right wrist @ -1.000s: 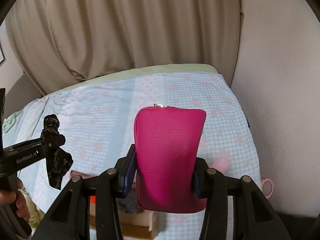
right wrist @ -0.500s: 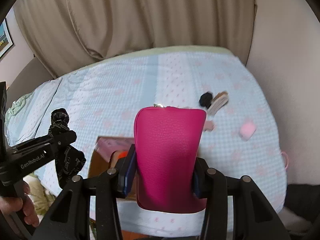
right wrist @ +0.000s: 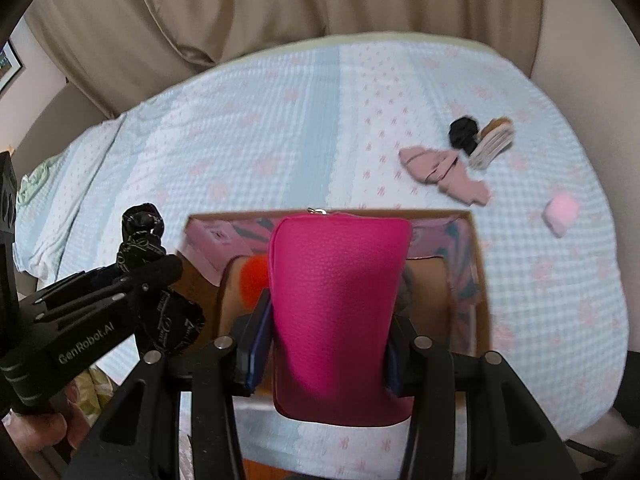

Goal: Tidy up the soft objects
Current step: 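Carry both items over the box and open both tools to drop them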

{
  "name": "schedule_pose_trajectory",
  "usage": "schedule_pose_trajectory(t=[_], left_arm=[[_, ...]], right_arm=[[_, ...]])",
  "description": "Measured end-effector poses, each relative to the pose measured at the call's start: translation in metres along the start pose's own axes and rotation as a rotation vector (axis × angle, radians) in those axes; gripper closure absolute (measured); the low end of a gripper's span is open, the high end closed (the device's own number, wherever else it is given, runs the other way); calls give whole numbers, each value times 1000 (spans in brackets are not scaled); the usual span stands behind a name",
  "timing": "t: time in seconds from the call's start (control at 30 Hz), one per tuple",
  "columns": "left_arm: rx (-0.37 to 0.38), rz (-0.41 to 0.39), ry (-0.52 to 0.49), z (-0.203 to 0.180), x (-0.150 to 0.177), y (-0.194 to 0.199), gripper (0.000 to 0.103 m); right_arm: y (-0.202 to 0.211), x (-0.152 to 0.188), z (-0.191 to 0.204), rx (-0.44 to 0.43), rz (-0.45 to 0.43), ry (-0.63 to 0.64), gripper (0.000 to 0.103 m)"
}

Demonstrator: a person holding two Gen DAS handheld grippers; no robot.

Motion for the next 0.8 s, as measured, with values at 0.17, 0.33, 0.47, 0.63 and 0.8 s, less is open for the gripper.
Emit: schedule_pose_trajectory(t=[0.17,0.33,0.47,0.63,0.8], left_arm=[[3,73,-3,4,-1,-41,72],[-8,140,-16,0,0,-61,72],[-10,164,-31,-5,-7,-66,72],[-22,189,-66,-12,-17,-72,23],[-35,169,-98,-16,-22,-70,0]], right_arm=[[-34,-10,-4,-5,54,15,61],[-45,-17,-6,-11,103,18,61],[-49,-28,-11,-36,132,7,61],[-55,-47,-16,-89,158,-8,38],[-50,-63,-26,-88,132,-2,0]])
Point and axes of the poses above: each gripper's, at about its wrist camera, not at the fingertips, and y roughly against the way its jaws point, z to its left, x to its underside, the point moved 2 cm from there along -y, roughly the way its jaws point, and after that the axes turned 15 degrees about z, right-handed, at the moved point
